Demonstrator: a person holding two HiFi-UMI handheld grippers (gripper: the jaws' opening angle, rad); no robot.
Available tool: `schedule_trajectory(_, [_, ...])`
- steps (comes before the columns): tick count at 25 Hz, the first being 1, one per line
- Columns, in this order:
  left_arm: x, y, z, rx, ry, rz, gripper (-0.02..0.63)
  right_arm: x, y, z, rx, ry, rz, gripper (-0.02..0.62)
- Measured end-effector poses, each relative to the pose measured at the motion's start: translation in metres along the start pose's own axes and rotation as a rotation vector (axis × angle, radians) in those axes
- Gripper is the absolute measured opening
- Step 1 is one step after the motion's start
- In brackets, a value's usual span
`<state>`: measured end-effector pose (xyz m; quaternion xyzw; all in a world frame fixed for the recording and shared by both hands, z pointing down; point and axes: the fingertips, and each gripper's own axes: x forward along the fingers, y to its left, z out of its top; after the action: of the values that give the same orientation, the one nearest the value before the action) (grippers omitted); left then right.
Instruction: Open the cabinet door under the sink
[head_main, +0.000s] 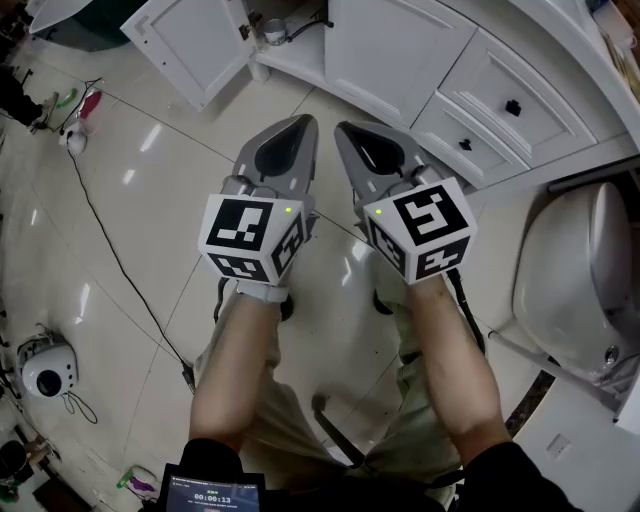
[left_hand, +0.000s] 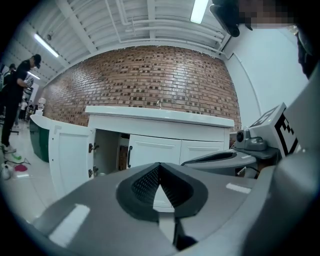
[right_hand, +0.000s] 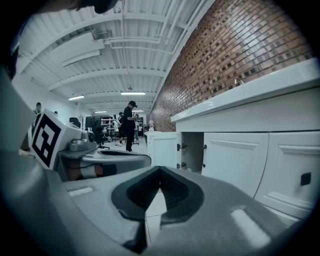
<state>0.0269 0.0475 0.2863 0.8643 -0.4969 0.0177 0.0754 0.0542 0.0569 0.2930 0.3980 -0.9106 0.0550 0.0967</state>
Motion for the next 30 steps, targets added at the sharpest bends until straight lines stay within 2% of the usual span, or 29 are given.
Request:
schedule_trajectory(11, [0.01,-0.005,0.01,-0.035,-0.016,-0.016,0.015,-0.001,-0.009,-0.002,-0.023,0.008,-0.009,-0.009])
schedule_trajectory(30, [0.01,-0.008,0.007,-0.034,0.0,-0.027,0.015,-0.001,-0.004,0.0,-0.03,0.004,0.013,-0.009])
